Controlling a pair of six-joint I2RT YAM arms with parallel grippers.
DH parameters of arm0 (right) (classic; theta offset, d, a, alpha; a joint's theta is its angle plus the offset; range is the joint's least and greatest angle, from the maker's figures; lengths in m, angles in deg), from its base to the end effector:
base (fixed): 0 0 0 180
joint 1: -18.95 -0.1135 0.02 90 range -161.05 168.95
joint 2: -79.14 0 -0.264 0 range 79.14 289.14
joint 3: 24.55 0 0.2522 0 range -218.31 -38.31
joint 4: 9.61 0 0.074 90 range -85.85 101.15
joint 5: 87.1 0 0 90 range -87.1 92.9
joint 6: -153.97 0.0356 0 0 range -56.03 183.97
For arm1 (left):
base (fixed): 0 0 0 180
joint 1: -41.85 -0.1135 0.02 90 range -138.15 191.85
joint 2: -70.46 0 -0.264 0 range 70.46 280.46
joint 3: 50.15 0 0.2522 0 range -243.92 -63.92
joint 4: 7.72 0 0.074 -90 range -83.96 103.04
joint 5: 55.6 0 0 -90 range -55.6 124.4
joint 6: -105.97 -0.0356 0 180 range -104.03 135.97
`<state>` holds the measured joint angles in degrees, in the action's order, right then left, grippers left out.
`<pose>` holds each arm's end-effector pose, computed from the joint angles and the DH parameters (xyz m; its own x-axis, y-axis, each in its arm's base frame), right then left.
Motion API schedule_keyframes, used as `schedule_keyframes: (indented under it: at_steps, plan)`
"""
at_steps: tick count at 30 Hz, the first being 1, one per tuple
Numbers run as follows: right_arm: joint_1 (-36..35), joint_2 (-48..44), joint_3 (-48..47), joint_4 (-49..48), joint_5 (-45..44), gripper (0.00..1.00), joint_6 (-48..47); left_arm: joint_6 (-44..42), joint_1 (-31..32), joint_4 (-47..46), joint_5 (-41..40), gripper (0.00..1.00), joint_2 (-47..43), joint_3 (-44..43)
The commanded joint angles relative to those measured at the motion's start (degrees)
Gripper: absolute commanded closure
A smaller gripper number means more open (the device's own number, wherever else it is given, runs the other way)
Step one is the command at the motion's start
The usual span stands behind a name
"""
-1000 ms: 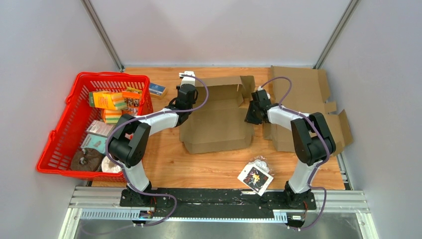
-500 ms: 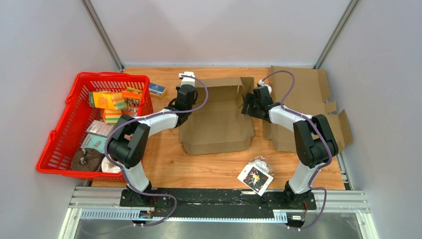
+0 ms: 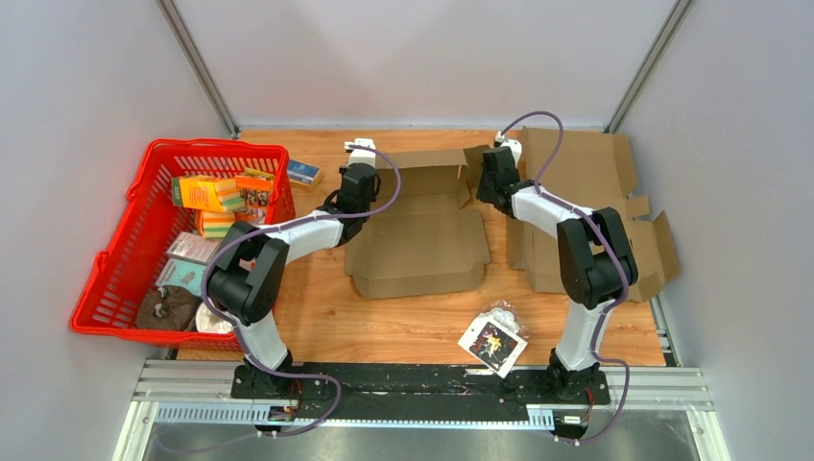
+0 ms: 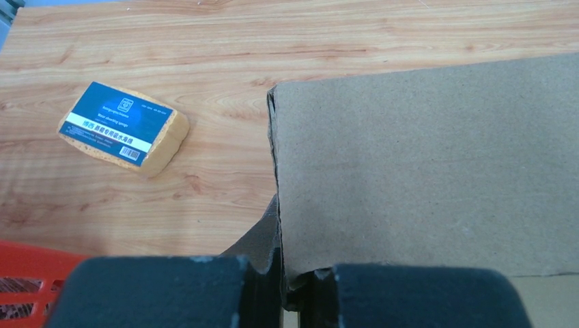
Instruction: Fold the paper box
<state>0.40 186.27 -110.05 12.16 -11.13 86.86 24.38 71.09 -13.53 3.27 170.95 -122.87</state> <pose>0.3925 0.1226 0.1982 -0.6552 0.1782 -0.7341 0.1229 0.9840 0.1292 0.3476 -0.1735 0.2165 -0.3228 0.0372 -0.9457 -0.0480 0.9973 0.0556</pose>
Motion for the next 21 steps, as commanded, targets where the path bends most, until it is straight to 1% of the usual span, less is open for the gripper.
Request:
schedule_keyframes:
  at_steps: [1, 3, 6, 8, 12, 16, 18, 21]
  plan:
    - [-0.5, -0.2, -1.0, -2.6, -4.1, 0.87, -1.8, -1.3, -0.2, 0.7, 1.1, 1.0, -2.0, 0.9]
    - [-1.2, -1.7, -0.9, -1.7, -6.2, 0.95, -2.8, -1.4, -0.2, 0.6, 1.3, 1.0, -2.0, 0.9]
    - [-2.0, -3.9, -1.5, 2.0, -7.5, 1.0, -2.2, -1.3, -0.2, 0.4, 1.6, 1.0, -2.0, 1.0]
    - [-2.2, -4.7, -2.3, 4.0, -7.0, 1.0, -1.1, -1.2, -0.2, 0.3, 1.6, 1.0, -2.0, 1.0]
    - [-2.6, -6.1, -4.7, 12.3, -5.8, 1.0, 3.5, -1.2, -0.1, 0.2, 1.7, 1.0, -2.0, 1.1]
    - [-3.6, -7.0, -5.5, 15.5, -6.5, 1.0, 5.2, -1.1, -0.2, 0.2, 1.8, 1.0, -2.1, 1.2]
    - [-3.6, -6.1, -7.8, 19.8, -4.7, 1.0, 6.3, -1.0, -0.2, 0.1, 1.8, 1.0, -2.1, 1.3]
    - [-3.4, -6.0, -8.3, 22.2, -1.5, 1.0, 10.3, -0.9, -0.2, 0.1, 1.9, 1.0, -2.1, 1.4]
